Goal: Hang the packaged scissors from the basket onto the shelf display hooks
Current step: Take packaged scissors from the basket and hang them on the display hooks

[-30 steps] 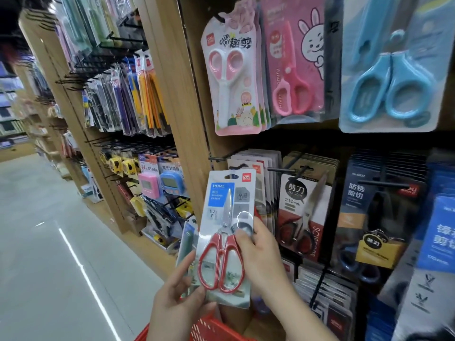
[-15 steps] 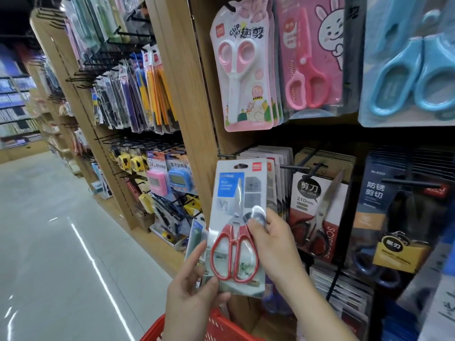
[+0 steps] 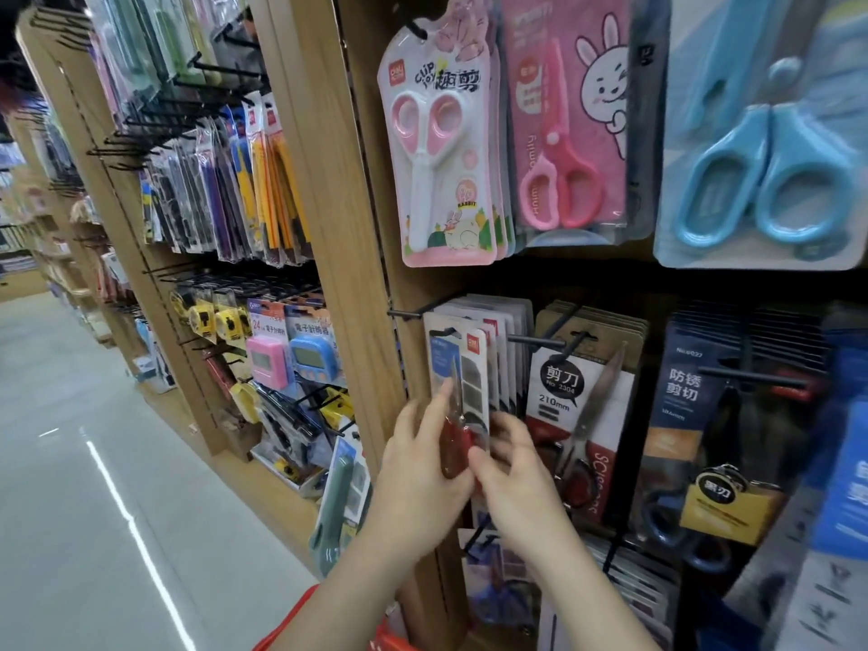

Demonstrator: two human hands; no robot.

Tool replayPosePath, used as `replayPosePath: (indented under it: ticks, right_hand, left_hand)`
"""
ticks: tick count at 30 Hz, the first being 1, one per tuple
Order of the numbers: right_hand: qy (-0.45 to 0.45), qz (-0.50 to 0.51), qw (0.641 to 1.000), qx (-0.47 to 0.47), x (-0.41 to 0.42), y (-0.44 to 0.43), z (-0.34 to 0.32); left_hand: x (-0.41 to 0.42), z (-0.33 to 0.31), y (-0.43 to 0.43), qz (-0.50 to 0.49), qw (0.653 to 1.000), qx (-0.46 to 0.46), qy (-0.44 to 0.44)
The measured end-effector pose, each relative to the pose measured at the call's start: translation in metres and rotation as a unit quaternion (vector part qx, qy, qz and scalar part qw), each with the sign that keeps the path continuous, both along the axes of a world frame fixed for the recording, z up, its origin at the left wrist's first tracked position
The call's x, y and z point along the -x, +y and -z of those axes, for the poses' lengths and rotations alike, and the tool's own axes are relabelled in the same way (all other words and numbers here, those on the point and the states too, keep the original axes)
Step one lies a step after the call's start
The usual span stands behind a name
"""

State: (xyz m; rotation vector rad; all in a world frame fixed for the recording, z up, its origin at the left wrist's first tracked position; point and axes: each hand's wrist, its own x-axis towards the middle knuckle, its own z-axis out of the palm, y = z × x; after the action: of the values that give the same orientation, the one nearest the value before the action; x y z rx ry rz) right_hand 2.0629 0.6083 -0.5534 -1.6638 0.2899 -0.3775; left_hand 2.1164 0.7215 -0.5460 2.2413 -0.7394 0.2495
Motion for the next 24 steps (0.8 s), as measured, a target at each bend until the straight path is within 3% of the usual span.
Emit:
replayPosePath:
  ticks: [8,13,19,24]
  right_hand:
    - [-0.002,-0.031,0.999,-0.017,0.012,-0.018,-0.006]
    - [0.001,-0.012,0.997,-0.073,0.011,-0.023,0.0]
    - [0.023,-0.002,0.997,-0.072,0.005,-0.024,0.01]
    - [0.087,-0.077,0.993,-0.023,0.003,0.0,0.015]
  left_hand:
    - [-0.04,0.004,-0.048,-0.006,0.998,-0.055,-0.032]
    - [-0.067,-0.013,-0.072,-0.021,0.992,-0.121,-0.009]
    - [-0.051,0.008,-0.021,0.053,0.996,0.05,0.061]
    - [-0.014,0.059,0.057,-0.002,0.987,0.048,0.154]
